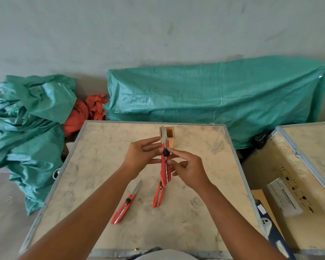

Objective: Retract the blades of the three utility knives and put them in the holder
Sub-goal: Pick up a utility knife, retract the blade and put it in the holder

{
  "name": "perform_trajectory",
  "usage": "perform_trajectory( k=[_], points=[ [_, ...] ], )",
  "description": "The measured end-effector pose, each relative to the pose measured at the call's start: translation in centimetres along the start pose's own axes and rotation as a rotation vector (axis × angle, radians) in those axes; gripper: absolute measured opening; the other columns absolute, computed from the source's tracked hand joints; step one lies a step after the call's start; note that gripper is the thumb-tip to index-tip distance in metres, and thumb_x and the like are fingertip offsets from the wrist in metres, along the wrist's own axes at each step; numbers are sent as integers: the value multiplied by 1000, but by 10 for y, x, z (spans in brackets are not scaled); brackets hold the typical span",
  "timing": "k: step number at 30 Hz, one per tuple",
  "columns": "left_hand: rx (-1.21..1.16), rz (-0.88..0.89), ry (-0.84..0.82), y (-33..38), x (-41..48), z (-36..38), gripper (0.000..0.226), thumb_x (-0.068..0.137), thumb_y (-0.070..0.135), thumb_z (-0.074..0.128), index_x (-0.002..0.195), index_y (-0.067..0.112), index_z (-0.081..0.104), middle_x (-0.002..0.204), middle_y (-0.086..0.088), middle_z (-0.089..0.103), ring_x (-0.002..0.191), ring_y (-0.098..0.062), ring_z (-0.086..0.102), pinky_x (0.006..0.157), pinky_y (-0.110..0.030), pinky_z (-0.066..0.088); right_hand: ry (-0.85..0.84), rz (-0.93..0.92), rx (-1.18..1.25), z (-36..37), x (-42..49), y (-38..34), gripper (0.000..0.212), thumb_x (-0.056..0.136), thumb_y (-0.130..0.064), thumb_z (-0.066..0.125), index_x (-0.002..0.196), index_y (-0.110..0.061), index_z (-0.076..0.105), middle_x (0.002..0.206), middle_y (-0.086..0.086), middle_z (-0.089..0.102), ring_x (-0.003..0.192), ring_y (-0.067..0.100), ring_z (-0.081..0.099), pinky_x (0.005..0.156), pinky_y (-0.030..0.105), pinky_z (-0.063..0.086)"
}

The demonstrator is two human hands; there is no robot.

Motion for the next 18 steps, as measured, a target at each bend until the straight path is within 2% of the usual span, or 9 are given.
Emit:
perform_trajectory(
  k=[3, 6, 11, 18],
  points=[
    [41, 2, -73, 10, 4, -5, 27, 86, -5, 70, 109, 9, 76, 98, -11, 80, 90, -28, 78, 72, -40, 64, 25, 35, 32, 3, 9, -8, 37, 93, -7, 71, 126, -23, 71, 108, 1, 75, 66, 20, 77, 63, 38, 66],
    [73, 12, -96, 16, 9, -8, 28, 88, -4, 69, 115, 2, 74, 103, -15, 79, 93, -31, 77, 72, -38, 63, 20, 71, 28, 5, 19, -11, 31, 93, -8, 71, 121, -21, 74, 103, -2, 74, 65, 19, 77, 62, 42, 65],
    [-26, -5, 14, 20, 27, -17, 25, 86, -7, 70, 105, 6, 77, 97, -11, 80, 91, -31, 77, 70, -40, 64, -78, 89, -77, 9, 33, -11, 25, 89, -7, 75, 112, -15, 77, 108, -2, 75, 81, 19, 76, 64, 46, 65],
    [-59, -13, 60, 25, 43, -21, 25, 85, -7, 70, 108, 3, 75, 95, -9, 80, 85, -24, 78, 66, -37, 64, -158, 73, -171, 10, 36, -2, 28, 86, -6, 78, 111, -18, 78, 113, -1, 71, 90, 18, 74, 66, 45, 66]
  ],
)
Point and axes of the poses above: each hand's wrist, its own x-axis towards the middle knuckle, its own z-axis out of the palm, y = z × x, the point moved 5 cm from there along x, towards the middle knuckle
